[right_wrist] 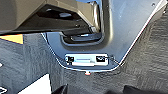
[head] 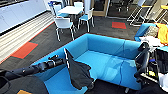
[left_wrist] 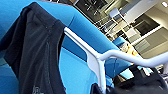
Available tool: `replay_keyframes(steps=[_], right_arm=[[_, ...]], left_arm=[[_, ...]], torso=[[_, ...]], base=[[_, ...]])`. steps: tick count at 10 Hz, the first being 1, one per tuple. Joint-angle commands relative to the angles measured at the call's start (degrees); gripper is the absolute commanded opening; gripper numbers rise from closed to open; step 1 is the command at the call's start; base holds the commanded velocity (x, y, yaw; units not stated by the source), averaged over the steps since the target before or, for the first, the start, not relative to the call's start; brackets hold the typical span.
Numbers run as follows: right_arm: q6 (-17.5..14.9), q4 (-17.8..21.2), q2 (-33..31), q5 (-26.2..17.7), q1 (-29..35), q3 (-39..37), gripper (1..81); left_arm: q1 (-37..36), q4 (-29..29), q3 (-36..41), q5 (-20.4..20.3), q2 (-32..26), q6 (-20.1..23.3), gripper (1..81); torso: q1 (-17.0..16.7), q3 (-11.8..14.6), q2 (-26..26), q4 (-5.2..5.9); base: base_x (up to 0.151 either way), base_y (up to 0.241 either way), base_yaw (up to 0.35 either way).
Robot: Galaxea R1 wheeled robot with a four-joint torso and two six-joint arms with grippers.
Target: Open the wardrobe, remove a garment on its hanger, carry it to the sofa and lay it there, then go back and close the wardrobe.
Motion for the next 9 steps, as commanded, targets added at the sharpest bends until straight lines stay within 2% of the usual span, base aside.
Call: replay_keyframes(steps=[1, 5, 9], right_arm=[[-0.11, -0.4, 0.41, -3.85, -1.07, 0.27, 81.1], [-0.11, -0.4, 0.5, -3.85, -1.15, 0.27, 81.1], [-0.11, -0.67, 0.68, -3.85, -1.15, 0.27, 81.1]], left_arm=[[-3.33, 8.23, 1.52, 0.35, -3.24, 0.45, 1.0], [1.85, 12.81, -0.32, 6.42, -3.16, 0.88, 1.0], [5.37, 12.63, -6.56, 6.51, -3.08, 0.8, 1.0]], torso=[[0.0, 0.0, 0.0, 0.0], [0.0, 0.0, 0.0, 0.0], [0.0, 0.02, -0.02, 0.0]], base=[[0.0, 0.0, 0.0], [0.0, 0.0, 0.0], [0.0, 0.0, 0.0]])
